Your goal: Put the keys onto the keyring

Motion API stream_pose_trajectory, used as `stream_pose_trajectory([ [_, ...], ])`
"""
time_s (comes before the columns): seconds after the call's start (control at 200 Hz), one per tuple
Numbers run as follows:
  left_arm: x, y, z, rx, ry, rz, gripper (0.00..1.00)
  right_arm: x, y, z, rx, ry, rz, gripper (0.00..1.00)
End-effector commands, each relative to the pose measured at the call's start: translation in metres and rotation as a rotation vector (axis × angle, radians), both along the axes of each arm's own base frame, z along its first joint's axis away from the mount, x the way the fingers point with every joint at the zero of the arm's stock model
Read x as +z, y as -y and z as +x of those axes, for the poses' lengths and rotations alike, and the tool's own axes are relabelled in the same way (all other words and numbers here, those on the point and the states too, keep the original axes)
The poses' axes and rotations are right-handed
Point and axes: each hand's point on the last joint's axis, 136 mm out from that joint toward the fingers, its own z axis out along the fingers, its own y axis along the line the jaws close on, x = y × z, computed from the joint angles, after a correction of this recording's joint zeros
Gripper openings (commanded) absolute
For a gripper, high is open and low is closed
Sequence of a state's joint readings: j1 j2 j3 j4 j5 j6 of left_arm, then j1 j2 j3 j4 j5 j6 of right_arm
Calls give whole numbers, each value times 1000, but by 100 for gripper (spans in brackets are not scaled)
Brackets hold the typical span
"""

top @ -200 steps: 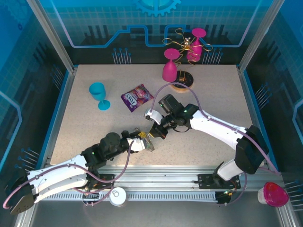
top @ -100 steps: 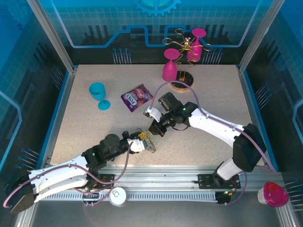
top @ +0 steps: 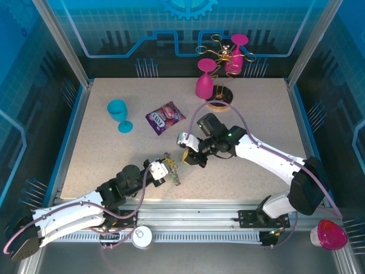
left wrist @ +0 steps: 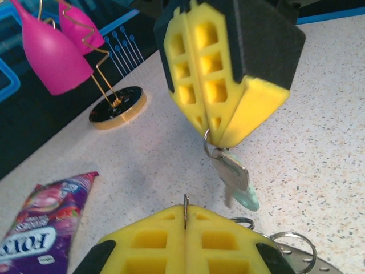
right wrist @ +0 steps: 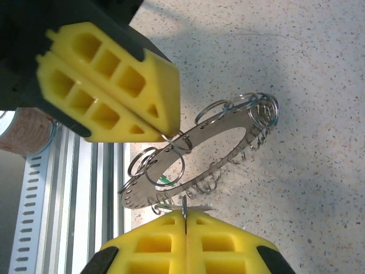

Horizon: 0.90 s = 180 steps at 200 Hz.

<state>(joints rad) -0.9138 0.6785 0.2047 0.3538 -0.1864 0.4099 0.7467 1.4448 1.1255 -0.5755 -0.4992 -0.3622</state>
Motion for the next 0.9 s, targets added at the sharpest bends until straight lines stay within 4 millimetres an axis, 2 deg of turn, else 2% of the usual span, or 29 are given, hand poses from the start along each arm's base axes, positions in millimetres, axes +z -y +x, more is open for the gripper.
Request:
stream_pose_trajectory([
  [0.0,17,1,0,8,-50,-158,0,9,-8,-11,88,34,42,0],
  [0.165,16,-5,5,47,-152,-270,0,2,-10,-7,87,85,15,0],
  [0.265,15,-8,7,76,-227,-324,0,-1,-8,4,53,201,-8,0],
  [0.54,13,-18,12,191,-432,-462,0,13,-13,34,-25,488,41,0],
  [0.7,16,-21,13,232,-532,-576,0,16,-19,26,57,638,92,0],
  [0.72,15,-21,13,238,-547,-588,0,5,-17,22,71,632,78,0],
  [0.895,17,-22,14,271,-647,-678,0,6,-24,15,147,677,98,0],
])
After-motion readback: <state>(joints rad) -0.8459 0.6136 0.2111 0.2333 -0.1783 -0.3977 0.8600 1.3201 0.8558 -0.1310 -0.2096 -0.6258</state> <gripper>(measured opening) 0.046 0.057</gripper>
